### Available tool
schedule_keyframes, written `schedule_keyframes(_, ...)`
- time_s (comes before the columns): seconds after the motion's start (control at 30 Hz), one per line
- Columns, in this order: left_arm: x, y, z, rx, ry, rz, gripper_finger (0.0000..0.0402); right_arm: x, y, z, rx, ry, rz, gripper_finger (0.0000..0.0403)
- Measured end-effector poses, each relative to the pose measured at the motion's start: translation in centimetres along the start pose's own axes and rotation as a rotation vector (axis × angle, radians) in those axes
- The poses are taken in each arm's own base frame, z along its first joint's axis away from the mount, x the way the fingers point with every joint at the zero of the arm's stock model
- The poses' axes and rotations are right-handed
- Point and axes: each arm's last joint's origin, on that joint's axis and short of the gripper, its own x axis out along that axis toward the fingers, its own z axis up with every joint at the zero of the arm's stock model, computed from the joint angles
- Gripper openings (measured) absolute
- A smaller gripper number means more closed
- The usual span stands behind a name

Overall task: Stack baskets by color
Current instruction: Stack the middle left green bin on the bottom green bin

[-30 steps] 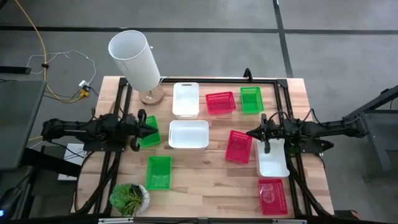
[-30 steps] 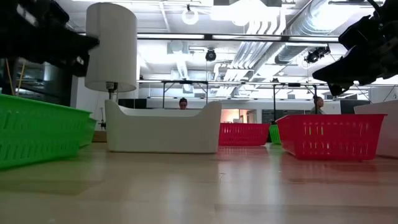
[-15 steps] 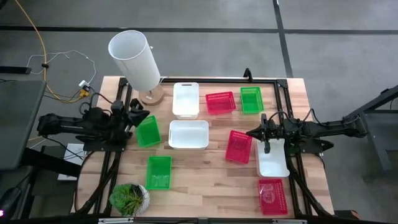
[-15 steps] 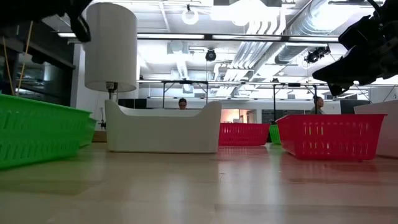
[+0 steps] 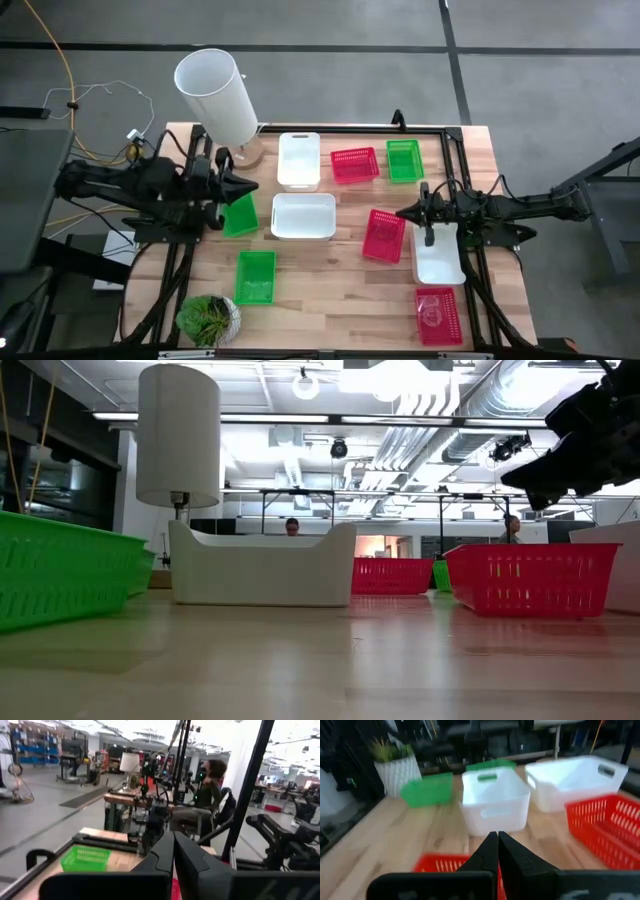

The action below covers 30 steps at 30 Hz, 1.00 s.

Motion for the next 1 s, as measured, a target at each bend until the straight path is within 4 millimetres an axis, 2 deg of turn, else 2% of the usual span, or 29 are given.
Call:
schedule_keyframes(0.1,-0.4,0.0,0.3,-0.035,-0.013,-0.006,0.0,-0.2,0.3,1.8,0.15,-0.179,0.074,0.0)
schedule_keyframes(0.27,-1.0,0.1,0.1,-0.114,0.025,-0.025,0.0,-1.9,0.5,5.7,0.447,-0.619,0.173,0.0)
schedule_keyframes(0.4,-1.0,0.2,-0.5,-0.105,0.081,-0.014,0.0,-3.5,0.1,7.5,0.532,-0.895,0.086,0.0)
schedule_keyframes(0.5,-1.0,0.2,-0.5,-0.107,0.082,-0.012,0.0,-4.3,0.1,9.4,0.549,-1.002,0.054,0.0)
schedule_keyframes(0.6,-1.0,0.2,-0.5,-0.105,0.083,-0.008,0.0,-4.1,1.0,12.8,0.394,-0.957,0.123,0.0)
schedule_keyframes(0.73,-1.0,0.3,-0.5,-0.083,0.079,0.003,0.0,-2.1,2.3,17.2,0.176,-0.757,0.2,0.0)
schedule_keyframes(0.87,-1.0,0.3,-0.5,-0.069,0.08,0.006,0.0001,-0.2,2.7,20.8,0.141,-0.542,0.078,0.0)
schedule_keyframes(1.0,-1.0,0.3,-0.7,-0.064,0.099,0.02,0.0001,1.3,2.8,22.8,0.129,-0.275,-0.083,0.0)
